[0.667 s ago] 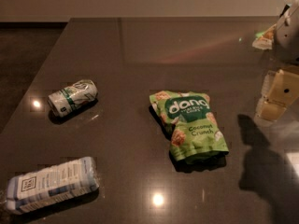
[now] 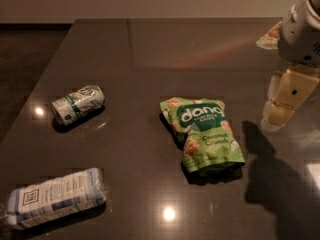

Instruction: Move blue plastic bottle near 7up can

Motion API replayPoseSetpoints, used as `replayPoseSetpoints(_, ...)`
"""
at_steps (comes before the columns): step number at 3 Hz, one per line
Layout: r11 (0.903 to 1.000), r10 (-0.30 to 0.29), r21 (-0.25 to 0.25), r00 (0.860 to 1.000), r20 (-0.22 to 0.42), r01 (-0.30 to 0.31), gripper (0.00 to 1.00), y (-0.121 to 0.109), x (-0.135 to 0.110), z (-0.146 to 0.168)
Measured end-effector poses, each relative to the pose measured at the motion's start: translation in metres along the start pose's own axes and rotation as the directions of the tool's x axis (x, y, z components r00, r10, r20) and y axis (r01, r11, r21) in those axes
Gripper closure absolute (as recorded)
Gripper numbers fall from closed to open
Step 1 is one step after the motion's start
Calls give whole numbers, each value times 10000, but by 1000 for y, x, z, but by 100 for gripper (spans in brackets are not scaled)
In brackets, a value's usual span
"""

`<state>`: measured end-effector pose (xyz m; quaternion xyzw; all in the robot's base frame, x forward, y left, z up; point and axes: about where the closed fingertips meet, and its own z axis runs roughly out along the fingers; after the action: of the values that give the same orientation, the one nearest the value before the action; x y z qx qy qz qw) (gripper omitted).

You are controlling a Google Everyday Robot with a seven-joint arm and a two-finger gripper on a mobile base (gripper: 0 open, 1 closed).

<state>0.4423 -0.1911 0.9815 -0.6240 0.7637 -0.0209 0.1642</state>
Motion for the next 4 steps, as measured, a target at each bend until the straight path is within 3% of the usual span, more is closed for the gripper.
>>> replayPoseSetpoints(1,9957,-819,-382,9948,608,843,0,12,-39,4)
replayPoseSetpoints(2,9809,-1702,-778,9801,1020,1785,0,36,-76,13)
replayPoseSetpoints(3,9625,-2476,-845,9619,1156,2579,0,67,-108,23)
replayPoseSetpoints(4,9463,-3063,-664,9432,1286,3164,0,111,-145,41)
